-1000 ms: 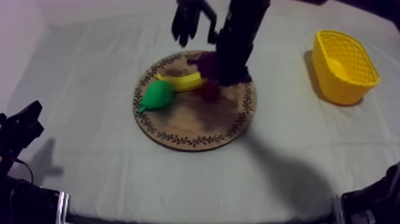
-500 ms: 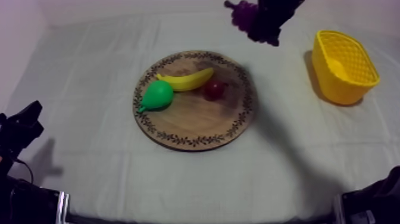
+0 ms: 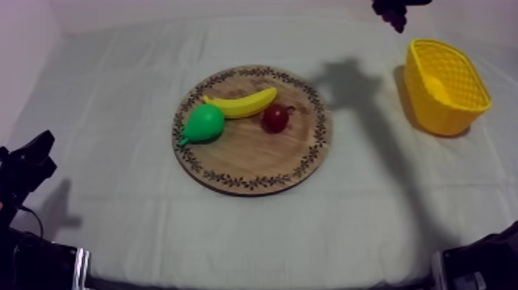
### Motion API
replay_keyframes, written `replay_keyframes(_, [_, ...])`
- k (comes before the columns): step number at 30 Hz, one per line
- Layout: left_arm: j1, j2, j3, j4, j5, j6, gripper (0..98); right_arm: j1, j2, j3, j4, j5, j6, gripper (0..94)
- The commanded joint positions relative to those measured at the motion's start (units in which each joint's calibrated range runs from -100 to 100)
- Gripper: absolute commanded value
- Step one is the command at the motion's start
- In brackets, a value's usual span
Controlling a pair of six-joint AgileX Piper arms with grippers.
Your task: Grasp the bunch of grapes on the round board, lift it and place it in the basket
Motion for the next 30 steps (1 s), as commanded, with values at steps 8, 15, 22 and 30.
replay_keyframes(8, [0.0, 0.0, 0.0, -0.03, 0.0, 0.0, 0.1, 7.9, -1.3, 4.7, 1.2, -9.4, -2.7, 36.3])
replay_keyframes(15, [0.0, 0.0, 0.0, -0.03, 0.0, 0.0, 0.1, 12.5, -1.8, 9.8, 1.6, -11.3, -2.7, 36.4])
replay_keyframes(22, [0.0, 0.0, 0.0, -0.03, 0.0, 0.0, 0.1, 15.5, 0.0, 13.7, 1.4, -8.7, -0.9, 36.1])
replay_keyframes(30, [0.0, 0.0, 0.0, -0.03, 0.0, 0.0, 0.1, 17.2, 6.7, 13.9, 0.8, -5.0, 0.6, 36.3])
